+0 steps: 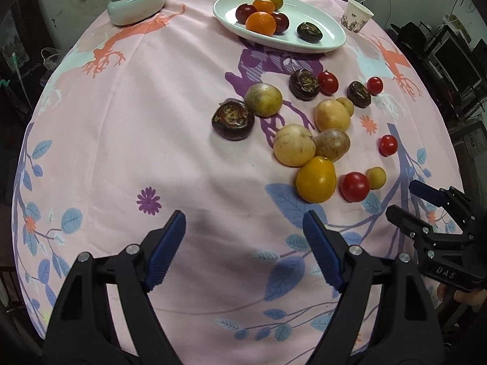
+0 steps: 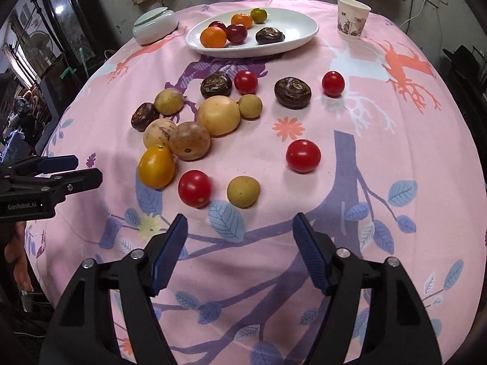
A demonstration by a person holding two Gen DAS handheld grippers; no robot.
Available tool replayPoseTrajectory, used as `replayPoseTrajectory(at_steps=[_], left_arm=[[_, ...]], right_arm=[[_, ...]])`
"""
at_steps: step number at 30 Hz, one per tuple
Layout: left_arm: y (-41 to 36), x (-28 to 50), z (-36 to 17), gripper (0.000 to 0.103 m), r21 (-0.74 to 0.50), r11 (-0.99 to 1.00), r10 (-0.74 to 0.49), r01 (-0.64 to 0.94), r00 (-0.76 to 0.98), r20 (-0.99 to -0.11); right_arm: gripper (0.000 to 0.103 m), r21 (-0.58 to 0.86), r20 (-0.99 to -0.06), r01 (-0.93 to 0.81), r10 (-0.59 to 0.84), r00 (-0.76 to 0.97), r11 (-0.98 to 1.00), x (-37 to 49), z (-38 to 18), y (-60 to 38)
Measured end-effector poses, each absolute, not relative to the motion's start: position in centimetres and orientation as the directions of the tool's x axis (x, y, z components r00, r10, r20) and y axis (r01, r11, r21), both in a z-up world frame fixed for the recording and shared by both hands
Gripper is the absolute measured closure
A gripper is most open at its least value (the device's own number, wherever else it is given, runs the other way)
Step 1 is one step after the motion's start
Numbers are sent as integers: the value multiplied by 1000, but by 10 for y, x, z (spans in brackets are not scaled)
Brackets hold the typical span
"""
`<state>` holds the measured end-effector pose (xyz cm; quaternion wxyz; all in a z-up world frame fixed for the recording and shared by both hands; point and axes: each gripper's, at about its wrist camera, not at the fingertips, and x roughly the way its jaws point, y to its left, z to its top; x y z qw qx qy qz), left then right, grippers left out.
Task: Organize fruits
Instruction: 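Grasp a dark mangosteen with the left tool while the right tool grasps a passion fruit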
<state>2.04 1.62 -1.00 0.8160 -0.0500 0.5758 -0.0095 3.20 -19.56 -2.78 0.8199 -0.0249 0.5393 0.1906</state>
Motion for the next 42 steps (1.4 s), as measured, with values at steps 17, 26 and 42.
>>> replayPoseTrajectory(at_steps=[17,26,42], left_arm=[[64,50,-19,22,-94,989,-50,-113,344,-938],[34,96,-37,33,-107,994,-94,-20,329,-940],[42,122,-20,98,-202,979,-179,-23,375,-910]], right_arm=[[75,169,-915,-369,284,285,914,70,-49,-183],[75,208,-898,-356,323,300,911,65,-32,-191],[75,195,-815,-348,349,462,917,95,9,-179]])
